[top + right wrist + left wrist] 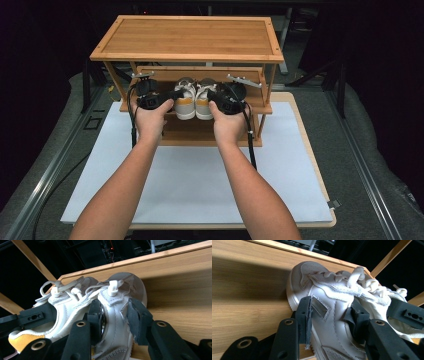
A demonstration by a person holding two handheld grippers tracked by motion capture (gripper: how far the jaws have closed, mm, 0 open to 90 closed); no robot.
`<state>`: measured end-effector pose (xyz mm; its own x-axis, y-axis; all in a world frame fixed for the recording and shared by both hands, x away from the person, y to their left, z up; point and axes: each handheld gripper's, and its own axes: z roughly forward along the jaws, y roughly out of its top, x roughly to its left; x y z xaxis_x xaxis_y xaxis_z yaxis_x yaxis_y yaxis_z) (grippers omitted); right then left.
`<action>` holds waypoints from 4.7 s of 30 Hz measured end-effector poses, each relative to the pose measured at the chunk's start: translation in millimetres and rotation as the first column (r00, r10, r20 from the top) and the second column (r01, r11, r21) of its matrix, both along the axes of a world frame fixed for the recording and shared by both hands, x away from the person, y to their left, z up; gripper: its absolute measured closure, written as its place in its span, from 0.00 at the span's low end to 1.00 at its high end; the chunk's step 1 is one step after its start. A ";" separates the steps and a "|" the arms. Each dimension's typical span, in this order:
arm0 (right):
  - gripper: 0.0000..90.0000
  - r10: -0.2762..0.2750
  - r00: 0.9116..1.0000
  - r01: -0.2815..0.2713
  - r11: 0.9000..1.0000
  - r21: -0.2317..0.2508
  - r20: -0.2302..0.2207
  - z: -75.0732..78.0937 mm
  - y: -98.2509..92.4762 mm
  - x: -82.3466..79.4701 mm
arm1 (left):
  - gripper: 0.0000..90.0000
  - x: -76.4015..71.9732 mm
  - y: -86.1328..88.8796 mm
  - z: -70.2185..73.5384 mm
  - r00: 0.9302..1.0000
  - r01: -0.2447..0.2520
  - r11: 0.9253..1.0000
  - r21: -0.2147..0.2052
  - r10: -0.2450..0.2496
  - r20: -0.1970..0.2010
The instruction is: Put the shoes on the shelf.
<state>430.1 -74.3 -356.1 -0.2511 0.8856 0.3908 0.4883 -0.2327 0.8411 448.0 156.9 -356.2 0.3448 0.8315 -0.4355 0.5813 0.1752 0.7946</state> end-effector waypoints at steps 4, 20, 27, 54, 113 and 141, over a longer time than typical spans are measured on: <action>0.72 -0.011 1.000 0.011 1.000 0.009 -0.002 -0.4 0.4 1.1 | 0.66 3.0 1.2 -0.5 1.000 0.006 1.000 -0.010 -0.006 -0.003; 0.69 -0.004 1.000 0.004 1.000 0.000 -0.012 1.4 -1.1 0.8 | 0.60 3.6 3.9 0.4 1.000 0.016 1.000 -0.021 -0.017 -0.018; 0.67 -0.003 1.000 0.003 1.000 0.009 -0.005 5.0 -5.2 -1.5 | 0.52 3.4 7.5 6.9 0.999 0.039 0.997 -0.060 -0.039 -0.003; 0.70 0.053 0.997 -0.052 0.998 -0.034 0.058 20.9 -10.6 -21.3 | 0.54 -20.0 20.3 19.9 0.997 0.059 0.997 -0.057 -0.056 0.056; 1.00 0.127 0.991 -0.127 0.992 0.013 -0.032 -11.8 -29.9 3.4 | 1.00 0.5 18.2 -14.6 0.997 0.072 0.997 0.001 -0.072 0.038; 1.00 0.092 0.994 -0.092 0.996 0.009 -0.056 -16.2 -29.4 36.5 | 1.00 33.5 15.3 -20.3 0.998 0.053 0.999 -0.015 -0.052 0.023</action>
<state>466.6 -103.7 -372.3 -0.3089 0.8571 0.4123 0.5543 -0.1900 0.8103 481.5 172.1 -376.5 0.3975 0.8054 -0.4397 0.5722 0.1571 0.8049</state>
